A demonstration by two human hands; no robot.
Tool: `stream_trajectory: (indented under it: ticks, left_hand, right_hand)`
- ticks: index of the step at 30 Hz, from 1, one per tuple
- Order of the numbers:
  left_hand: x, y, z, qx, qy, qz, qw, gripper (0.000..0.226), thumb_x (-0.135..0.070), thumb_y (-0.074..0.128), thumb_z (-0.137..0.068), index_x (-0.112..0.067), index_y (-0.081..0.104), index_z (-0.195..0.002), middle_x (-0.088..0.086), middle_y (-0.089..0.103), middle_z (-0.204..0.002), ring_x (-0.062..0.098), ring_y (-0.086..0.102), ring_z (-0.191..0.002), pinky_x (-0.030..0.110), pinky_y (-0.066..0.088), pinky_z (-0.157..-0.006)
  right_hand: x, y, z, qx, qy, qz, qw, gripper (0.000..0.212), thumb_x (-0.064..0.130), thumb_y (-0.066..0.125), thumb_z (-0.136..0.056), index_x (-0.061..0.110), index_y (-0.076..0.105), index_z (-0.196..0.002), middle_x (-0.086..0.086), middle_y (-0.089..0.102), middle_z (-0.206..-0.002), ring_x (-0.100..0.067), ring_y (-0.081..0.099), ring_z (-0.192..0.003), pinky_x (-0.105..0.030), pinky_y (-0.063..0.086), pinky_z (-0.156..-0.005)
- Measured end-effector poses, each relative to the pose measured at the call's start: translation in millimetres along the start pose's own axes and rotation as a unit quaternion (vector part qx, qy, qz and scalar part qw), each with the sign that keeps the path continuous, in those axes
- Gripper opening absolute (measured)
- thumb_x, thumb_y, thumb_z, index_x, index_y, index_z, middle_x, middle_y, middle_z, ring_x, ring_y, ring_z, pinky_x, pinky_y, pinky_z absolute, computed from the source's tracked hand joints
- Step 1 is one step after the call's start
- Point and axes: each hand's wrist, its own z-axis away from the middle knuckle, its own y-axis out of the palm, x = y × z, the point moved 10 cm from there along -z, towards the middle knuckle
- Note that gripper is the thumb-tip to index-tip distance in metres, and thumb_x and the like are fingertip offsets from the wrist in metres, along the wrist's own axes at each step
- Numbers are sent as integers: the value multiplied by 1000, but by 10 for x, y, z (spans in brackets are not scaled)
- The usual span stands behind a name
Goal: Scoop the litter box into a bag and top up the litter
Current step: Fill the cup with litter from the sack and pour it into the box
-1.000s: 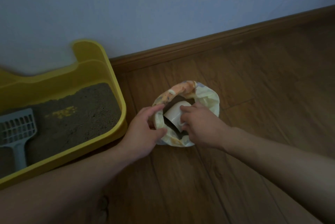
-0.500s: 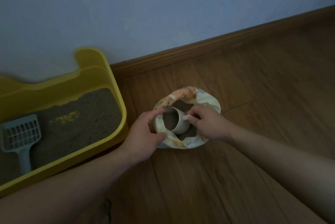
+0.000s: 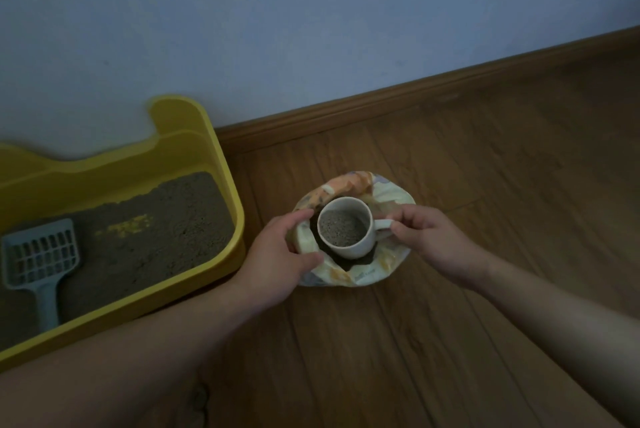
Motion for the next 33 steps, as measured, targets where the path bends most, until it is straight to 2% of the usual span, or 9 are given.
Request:
stream_trajectory:
  ticks: [5,9,13,20,23,25,28,31,33]
  left_hand:
    - [-143,-18,42,-2,16,-36,999,77,-29,87,-73,-38,50,-140,-12,48,-135,12,52,-123,40,46,-107]
    - [-310,-44,130,-7,41,-76,996,79,-32,86,-73,-35,49,-142,-8,43,-134,11,47,-123,36,43,-109]
    - [-451,-56,182,-13,65,-92,994,76,-31,86,-74,-36,50,-141,-12,37,-137,7,40,-125,26,36,-108]
    - [-679,-49,265,16,105,48,993,64,-11,82,-77,-39,56,-128,-16,61,-127,1,57,-117,29,52,-96]
    - [-784,-50,344,39,124,133,983,63,4,76,-79,-39,53,-120,-11,63,-128,5,61,-117,21,55,-86]
    - [-846,-80,404,46,131,164,977,63,11,71,-80,-35,52,-119,-9,62,-129,5,65,-112,20,54,-81]
    - [-929,-240,501,35,148,174,973,64,16,69,-79,-31,51,-118,-10,63,-126,5,67,-109,22,55,-83]
    - [-973,-480,623,13,163,177,971,67,18,68,-78,-32,51,-119,-12,63,-125,5,67,-109,22,54,-83]
    - [-964,-662,709,-5,166,178,970,67,18,68,-78,-30,51,-120,-11,62,-128,4,66,-109,21,54,-82]
  right_hand:
    - [17,-52,115,-24,-2,-48,999,15,0,51,-98,-4,66,-97,-4,70,-91,-16,61,-88,-33,48,-83]
    - [21,-75,201,-38,-1,-96,995,17,10,56,-94,-1,68,-100,-19,70,-112,-32,62,-106,-48,46,-99]
    - [87,-46,252,-40,0,-133,990,15,-2,48,-98,-5,63,-101,-14,71,-117,-29,61,-114,-51,41,-110]
    - [380,-24,359,-31,-38,-175,983,14,12,57,-88,6,69,-93,-39,56,-119,-36,57,-110,-59,36,-112]
    - [506,8,406,-18,-56,-174,983,15,5,49,-98,-1,63,-100,-30,61,-110,-32,57,-109,-56,38,-112]
    - [624,38,440,-7,-77,-163,984,14,10,53,-97,5,66,-98,-26,63,-109,-31,59,-109,-52,42,-110]
    - [809,113,470,7,-114,-118,986,13,8,53,-97,8,66,-97,-25,65,-106,-30,60,-106,-49,46,-105]
    - [1042,258,481,23,-145,-78,986,18,-1,49,-98,7,65,-99,1,72,-101,-17,65,-102,-37,54,-97]
    - [1212,389,470,36,-160,-42,986,20,2,53,-98,13,69,-99,0,73,-103,-15,67,-102,-35,55,-95]
